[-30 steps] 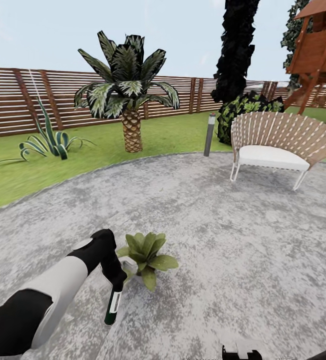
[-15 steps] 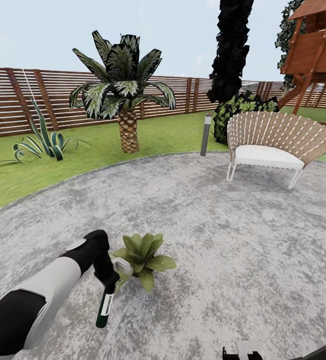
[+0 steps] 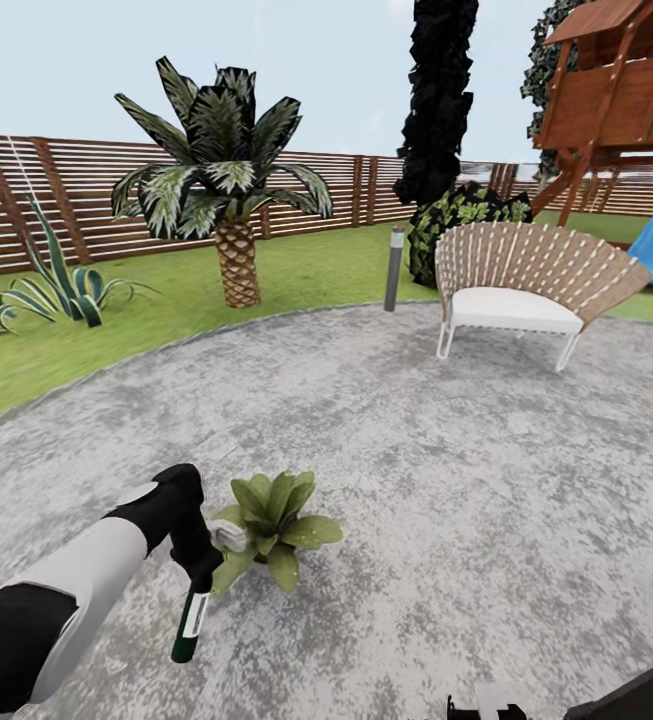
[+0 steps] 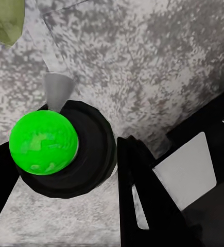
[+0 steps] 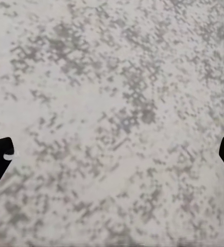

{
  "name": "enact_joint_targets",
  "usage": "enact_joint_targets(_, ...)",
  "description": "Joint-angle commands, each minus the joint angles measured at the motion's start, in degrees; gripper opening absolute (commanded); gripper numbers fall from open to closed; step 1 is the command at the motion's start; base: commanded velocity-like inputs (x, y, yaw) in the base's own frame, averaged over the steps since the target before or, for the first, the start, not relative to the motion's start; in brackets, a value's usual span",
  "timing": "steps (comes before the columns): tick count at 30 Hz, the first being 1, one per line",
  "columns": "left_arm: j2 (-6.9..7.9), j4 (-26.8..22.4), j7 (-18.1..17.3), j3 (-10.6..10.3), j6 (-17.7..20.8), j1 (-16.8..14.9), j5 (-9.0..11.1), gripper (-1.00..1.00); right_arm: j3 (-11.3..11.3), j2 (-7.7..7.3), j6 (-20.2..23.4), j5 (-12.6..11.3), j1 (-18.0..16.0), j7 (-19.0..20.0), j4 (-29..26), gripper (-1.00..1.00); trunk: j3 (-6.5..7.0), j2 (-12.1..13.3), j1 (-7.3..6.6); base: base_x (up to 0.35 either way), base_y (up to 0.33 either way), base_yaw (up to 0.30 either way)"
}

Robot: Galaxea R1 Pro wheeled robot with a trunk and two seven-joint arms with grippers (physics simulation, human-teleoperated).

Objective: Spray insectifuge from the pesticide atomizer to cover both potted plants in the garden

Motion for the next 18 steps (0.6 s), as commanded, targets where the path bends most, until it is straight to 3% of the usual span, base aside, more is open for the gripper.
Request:
enact_joint_targets(1,0.49,-0.12,-0.53,0.0,0.61,0.08,-0.25,-1.0,0.48,0.01,-0.16,-0.46,-0.02,-0.14,0.04,1.0,-0.05,-0.02,-0.01,0.006,0.0,-0.112)
enact_joint_targets(4,1.02,-0.59,-0.61,0.02,0.59,0.29,-0.22,-1.0,0.48,0.0,-0.16,-0.46,-0.03,-0.15,0.04,1.0,-0.05,-0.02,-0.01,0.164,0.042,-0.038)
enact_joint_targets(10,0.47,-0.43,-0.59,0.25,0.52,0.48,-0.24,-1.0,0.48,-0.1,-0.16,-0.46,-0.03,-0.15,0.05,1.0,-0.05,-0.02,-0.01,0.121,0.059,-0.003)
enact_joint_targets(15,1.3,-0.69,-0.39,0.05,-0.04,5.8,-0.29,-1.0,0.48,-0.16,-0.16,-0.46,-0.03,-0.15,0.05,1.0,-0.05,-0.02,-0.01,0.001,0.0,0.0)
enact_joint_targets(18,1.23,-0.88,-0.23,-0.06,-0.15,7.22,-0.3,-1.0,0.48,-0.17,-0.16,-0.46,-0.03,-0.15,0.05,1.0,-0.05,-0.02,-0.01,0.0,0.0,0.0)
